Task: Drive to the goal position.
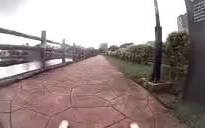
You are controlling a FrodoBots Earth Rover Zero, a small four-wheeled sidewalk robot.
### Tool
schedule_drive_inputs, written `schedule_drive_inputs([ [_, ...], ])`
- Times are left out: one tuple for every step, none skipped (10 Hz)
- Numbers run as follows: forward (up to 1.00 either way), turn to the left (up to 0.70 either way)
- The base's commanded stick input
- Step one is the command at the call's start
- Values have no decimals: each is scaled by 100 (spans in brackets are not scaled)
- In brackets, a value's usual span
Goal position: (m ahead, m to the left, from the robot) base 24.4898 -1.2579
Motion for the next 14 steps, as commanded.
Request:
schedule_drive_inputs([
  [70, 34],
  [70, 35],
  [70, 35],
  [70, 34],
  [70, 4],
  [70, 0],
  [70, 0],
  [70, 0],
  [70, 0],
  [70, 0],
  [70, 0],
  [70, 0],
  [70, 0],
  [70, 0],
])
